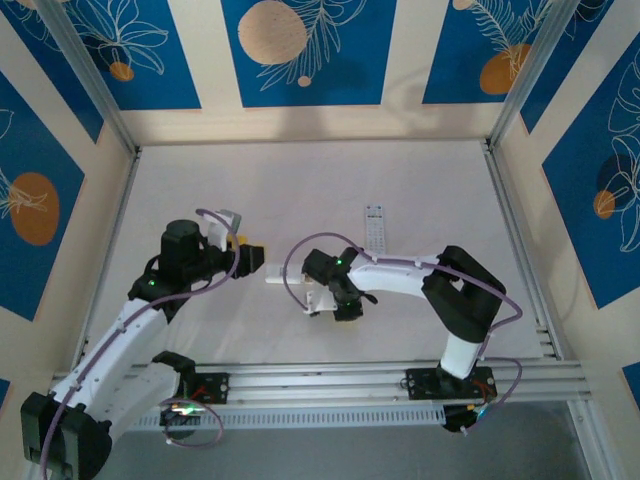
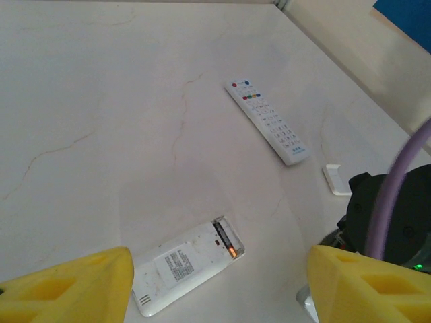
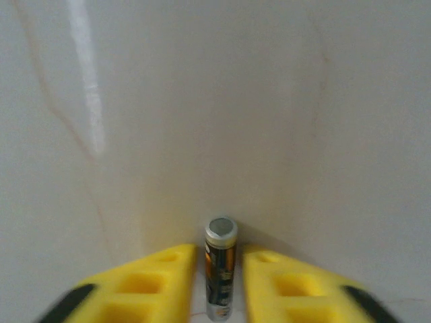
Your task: Load the batteries into the remote control
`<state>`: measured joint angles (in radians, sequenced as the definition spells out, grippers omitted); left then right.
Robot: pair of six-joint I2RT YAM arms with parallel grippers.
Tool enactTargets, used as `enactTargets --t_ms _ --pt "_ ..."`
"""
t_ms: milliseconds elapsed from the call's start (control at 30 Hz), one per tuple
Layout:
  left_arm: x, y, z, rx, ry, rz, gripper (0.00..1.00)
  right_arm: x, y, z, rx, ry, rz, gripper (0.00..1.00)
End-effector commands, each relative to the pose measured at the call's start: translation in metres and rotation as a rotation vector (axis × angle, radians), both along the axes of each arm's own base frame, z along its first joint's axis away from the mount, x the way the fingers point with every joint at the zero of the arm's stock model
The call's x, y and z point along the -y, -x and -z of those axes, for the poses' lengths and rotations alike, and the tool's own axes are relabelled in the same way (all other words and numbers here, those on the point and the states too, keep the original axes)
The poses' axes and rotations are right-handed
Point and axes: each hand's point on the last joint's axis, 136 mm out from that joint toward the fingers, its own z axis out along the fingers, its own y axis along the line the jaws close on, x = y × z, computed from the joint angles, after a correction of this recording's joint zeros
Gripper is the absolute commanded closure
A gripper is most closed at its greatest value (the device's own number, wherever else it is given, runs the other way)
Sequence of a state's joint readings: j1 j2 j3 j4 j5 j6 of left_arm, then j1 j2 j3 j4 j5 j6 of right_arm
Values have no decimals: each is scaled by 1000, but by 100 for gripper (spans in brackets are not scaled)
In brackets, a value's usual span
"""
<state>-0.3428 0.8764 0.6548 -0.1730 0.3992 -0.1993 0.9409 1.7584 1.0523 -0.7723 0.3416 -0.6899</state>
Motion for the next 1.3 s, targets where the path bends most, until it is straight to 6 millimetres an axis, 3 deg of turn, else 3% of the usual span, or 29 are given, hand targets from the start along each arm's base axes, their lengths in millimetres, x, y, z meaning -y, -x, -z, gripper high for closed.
enactTargets --t_ms 0,200,267,367,467,533,600,733,800,867,967,1100,1267 --pt "3 0 -2 25 10 17 31 8 3 7 -34 34 -15 52" --pt "3 -1 0 19 10 11 31 -11 -10 -20 23 -92 52 57" --pt "3 -2 -1 22 11 11 31 -23 -19 -40 73 -181 83 56" --pt "4 -2 -2 25 13 13 31 -46 -34 -88 159 -389 214 55" --pt "3 -2 -5 29 23 8 31 -56 -68 -150 247 -675 638 52" --pt "3 -2 -7 33 32 2 31 -28 -90 -170 224 -774 1212 56" --pt "3 -3 -8 32 37 -6 31 9 -78 -159 119 -698 1787 55" --pt "6 -2 -12 27 49 11 31 17 -38 -124 -76 -587 2287 56" --pt "7 1 -14 26 42 30 31 19 -28 -114 -104 -534 2415 41" --pt "9 6 -16 24 36 61 31 21 -21 -104 -105 -463 2502 37" --pt "19 21 -23 12 44 164 27 19 -14 -87 -123 -366 2591 37" --pt "34 57 -42 44 36 403 16 15 -10 -62 -160 -299 2693 43" --pt "35 81 -30 105 -87 547 8 19 -15 -39 -179 -307 2766 47"
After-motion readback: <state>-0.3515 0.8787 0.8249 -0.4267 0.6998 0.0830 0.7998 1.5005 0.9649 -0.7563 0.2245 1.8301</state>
